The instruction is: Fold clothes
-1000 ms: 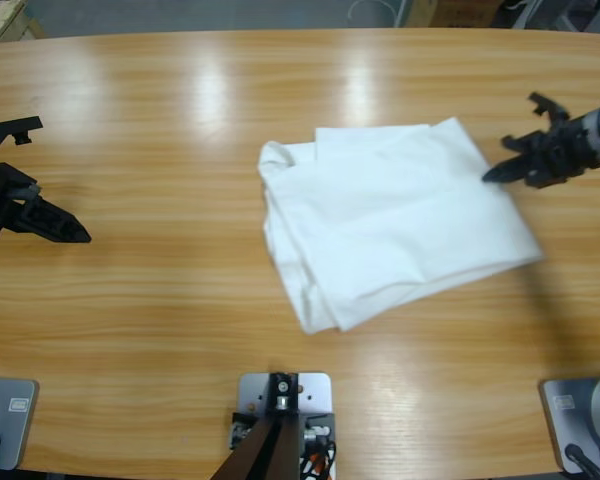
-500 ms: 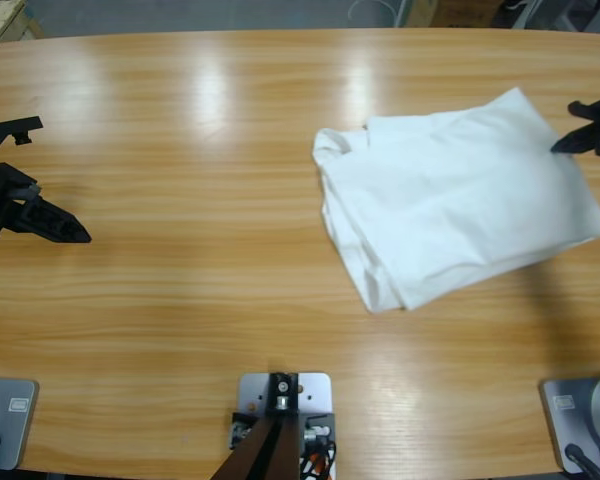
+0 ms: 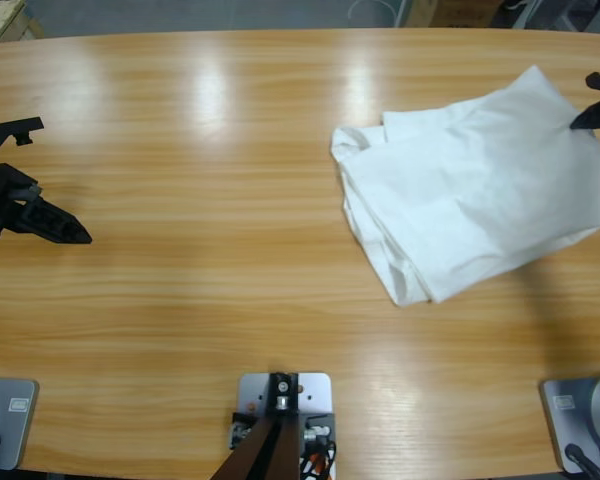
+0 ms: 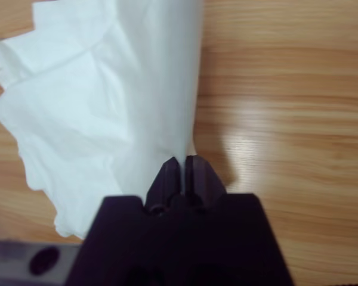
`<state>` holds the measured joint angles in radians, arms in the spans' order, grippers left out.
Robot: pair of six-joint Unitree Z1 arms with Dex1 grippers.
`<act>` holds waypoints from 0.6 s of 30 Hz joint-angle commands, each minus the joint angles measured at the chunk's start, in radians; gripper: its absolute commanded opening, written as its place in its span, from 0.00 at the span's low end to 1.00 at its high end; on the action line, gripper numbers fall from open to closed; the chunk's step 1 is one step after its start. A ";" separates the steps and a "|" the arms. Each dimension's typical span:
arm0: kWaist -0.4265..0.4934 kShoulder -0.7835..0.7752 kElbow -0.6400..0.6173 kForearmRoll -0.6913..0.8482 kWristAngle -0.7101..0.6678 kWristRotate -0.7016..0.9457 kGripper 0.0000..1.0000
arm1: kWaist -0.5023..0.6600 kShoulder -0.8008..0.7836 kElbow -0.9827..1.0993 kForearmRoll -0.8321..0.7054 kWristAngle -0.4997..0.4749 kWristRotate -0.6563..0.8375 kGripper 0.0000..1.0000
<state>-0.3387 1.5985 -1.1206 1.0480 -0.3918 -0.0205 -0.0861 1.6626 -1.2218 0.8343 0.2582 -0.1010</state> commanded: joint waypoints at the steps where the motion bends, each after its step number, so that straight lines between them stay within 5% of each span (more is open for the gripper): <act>1: -0.010 0.041 0.012 -0.009 -0.004 -0.006 1.00 | 0.215 0.002 -0.014 0.015 -0.064 0.035 0.00; 9: -0.010 0.039 0.012 -0.009 -0.004 -0.006 1.00 | 0.510 0.101 -0.094 0.012 -0.080 0.154 0.00; 18: -0.010 0.032 0.013 -0.009 -0.004 -0.006 1.00 | 0.714 0.213 -0.180 0.020 -0.062 0.244 0.00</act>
<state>-0.3416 1.6045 -1.1209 1.0479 -0.3918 -0.0205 0.5216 1.7673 -1.3744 0.8442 0.1896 0.0906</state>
